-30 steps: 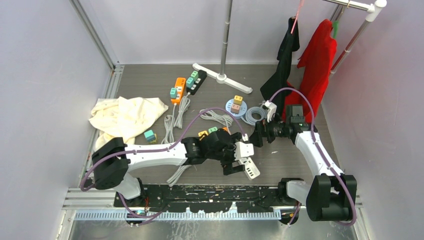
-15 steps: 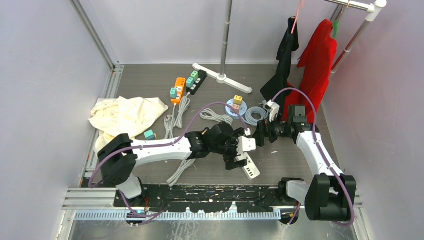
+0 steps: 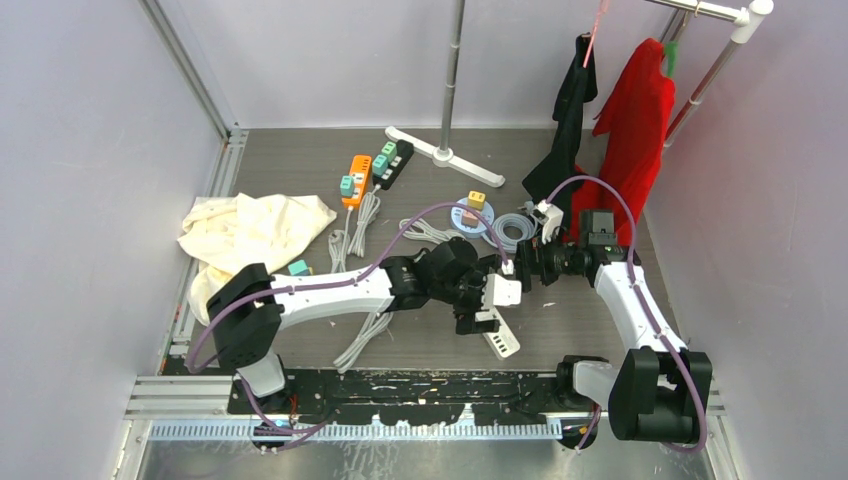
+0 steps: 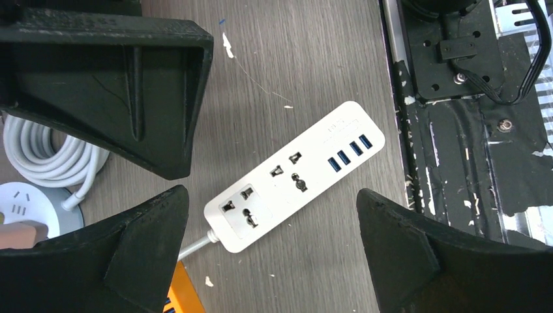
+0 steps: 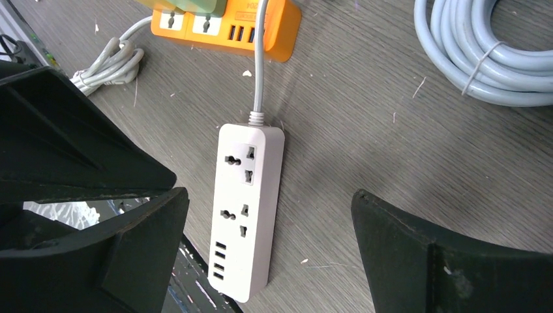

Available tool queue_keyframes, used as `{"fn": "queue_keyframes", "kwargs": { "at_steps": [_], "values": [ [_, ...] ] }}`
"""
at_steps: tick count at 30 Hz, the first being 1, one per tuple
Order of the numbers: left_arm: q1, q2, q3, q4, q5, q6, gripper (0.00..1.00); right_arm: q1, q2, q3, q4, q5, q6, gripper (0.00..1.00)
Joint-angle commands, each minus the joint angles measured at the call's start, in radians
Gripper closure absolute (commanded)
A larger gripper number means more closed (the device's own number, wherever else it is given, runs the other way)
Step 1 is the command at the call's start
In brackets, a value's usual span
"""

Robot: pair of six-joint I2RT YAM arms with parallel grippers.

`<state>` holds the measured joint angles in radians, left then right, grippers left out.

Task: Pull the plug off the socket
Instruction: Pick up the socket from the center of the board.

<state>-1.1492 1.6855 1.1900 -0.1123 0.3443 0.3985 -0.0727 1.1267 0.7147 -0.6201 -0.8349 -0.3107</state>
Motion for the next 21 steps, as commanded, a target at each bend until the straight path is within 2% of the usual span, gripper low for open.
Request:
{"fn": "queue_keyframes", "kwargs": {
  "at_steps": [1, 8, 14, 21],
  "values": [
    [0.012, -0.003, 0.053, -0.036, 0.028, 0.066, 0.02, -0.004, -0.016, 0.034, 0.021, 0.009, 0.000, 0.00],
    [0.057, -0.011, 0.084, -0.120, 0.083, 0.160, 0.03, -0.006, -0.042, 0.016, 0.040, 0.028, 0.017, 0.00],
    [0.076, 0.042, 0.126, -0.240, 0.131, 0.270, 0.02, -0.008, -0.066, -0.007, 0.072, 0.022, 0.043, 0.00],
    [0.080, 0.147, 0.156, -0.217, 0.146, 0.342, 0.02, -0.014, -0.068, -0.010, 0.081, 0.096, 0.057, 0.00]
  ]
}}
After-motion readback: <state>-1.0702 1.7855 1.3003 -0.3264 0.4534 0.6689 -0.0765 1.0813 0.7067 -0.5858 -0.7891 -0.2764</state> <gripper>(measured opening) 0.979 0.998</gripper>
